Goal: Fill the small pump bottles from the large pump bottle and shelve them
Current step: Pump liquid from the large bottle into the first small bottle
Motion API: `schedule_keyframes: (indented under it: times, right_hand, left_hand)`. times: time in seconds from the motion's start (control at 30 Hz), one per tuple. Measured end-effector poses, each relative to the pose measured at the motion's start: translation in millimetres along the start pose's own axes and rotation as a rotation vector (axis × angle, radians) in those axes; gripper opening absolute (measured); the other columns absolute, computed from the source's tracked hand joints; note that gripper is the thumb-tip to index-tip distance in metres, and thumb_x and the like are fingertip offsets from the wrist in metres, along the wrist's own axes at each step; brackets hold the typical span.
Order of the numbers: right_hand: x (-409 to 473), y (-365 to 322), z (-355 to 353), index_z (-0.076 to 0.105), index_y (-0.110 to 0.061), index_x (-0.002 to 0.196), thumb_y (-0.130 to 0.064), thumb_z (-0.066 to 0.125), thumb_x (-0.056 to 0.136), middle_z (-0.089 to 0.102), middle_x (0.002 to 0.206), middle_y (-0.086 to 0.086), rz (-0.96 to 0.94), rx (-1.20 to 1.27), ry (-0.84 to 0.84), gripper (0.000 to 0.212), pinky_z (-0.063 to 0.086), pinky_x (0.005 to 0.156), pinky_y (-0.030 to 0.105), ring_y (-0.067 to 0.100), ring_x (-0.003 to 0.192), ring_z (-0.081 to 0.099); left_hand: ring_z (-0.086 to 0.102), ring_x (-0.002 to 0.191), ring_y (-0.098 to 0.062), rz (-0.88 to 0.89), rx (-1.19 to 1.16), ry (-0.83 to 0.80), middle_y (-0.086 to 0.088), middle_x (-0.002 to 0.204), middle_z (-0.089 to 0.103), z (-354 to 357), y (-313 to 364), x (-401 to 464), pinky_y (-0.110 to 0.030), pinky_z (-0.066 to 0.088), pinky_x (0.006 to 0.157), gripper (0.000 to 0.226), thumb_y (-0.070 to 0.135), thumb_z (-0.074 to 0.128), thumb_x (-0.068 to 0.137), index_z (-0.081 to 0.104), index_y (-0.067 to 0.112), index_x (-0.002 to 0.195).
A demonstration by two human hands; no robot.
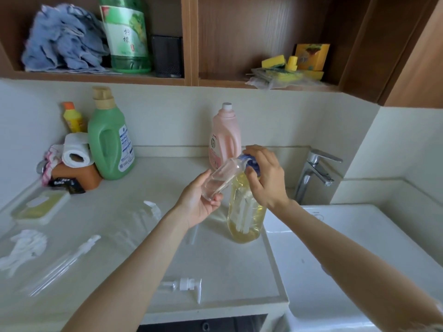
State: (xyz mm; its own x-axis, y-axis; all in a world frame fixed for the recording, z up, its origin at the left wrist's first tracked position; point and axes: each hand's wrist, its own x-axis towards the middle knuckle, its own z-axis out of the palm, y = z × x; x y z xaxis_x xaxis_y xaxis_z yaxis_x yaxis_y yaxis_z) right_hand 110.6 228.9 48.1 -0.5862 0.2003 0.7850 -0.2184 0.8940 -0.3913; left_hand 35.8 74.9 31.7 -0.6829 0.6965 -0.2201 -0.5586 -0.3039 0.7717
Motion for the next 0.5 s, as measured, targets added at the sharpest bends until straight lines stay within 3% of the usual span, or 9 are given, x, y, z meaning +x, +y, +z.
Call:
schedule_keyframes:
  times: [0.1,0.17,0.23,0.33,0.5]
  right_hand:
    - [13,-1,-12,0.065,-0.008,0.109,-0.027,0.037,0.087,0.065,0.111,0.001,0.001,0.012,-0.038,0.04,0.031,0.08,-0.003,0.012,0.102,0.056]
    - [14,1,-14,0.065,-0.008,0.112,-0.03,0.036,0.089,0.065,0.115,0.002,0.012,0.004,-0.054,0.043,0.031,0.082,-0.003,0.014,0.105,0.057]
    - [7,4,-10,0.063,-0.006,0.118,-0.031,0.038,0.092,0.062,0.123,0.006,0.005,-0.005,-0.052,0.044,0.028,0.092,-0.002,0.018,0.118,0.053]
    - [-2,5,0,0.061,0.0,0.119,-0.026,0.042,0.091,0.059,0.125,0.012,-0.015,-0.017,0.023,0.042,0.028,0.106,0.012,0.022,0.125,0.046]
    - [-7,4,15,0.065,0.004,0.106,-0.018,0.042,0.086,0.064,0.112,0.014,0.011,-0.011,0.154,0.038,0.034,0.1,0.018,0.024,0.111,0.054]
  left_hand:
    - [0.042,0.042,-0.012,-0.017,-0.009,0.001,-0.009,0.082,0.057,4,0,1,-0.016,0.03,0.039,0.026,0.032,0.049,0.093,0.06,0.009,0.097]
    - [0.042,0.043,-0.012,-0.013,-0.011,-0.005,-0.009,0.083,0.056,6,-1,2,-0.017,0.03,0.04,0.026,0.031,0.054,0.087,0.061,0.008,0.096]
    - [0.042,0.043,-0.012,-0.009,-0.024,-0.026,-0.008,0.082,0.055,6,-3,2,-0.017,0.029,0.042,0.032,0.033,0.059,0.076,0.06,0.009,0.096]
    - [0.042,0.044,-0.012,-0.013,-0.054,-0.036,-0.007,0.079,0.054,5,-6,4,-0.017,0.028,0.042,0.034,0.033,0.06,0.072,0.06,0.009,0.097]
    - [0.038,0.038,-0.011,-0.093,-0.077,0.008,-0.008,0.071,0.057,2,-14,9,-0.015,0.027,0.037,0.025,0.029,0.047,0.094,0.06,0.009,0.09]
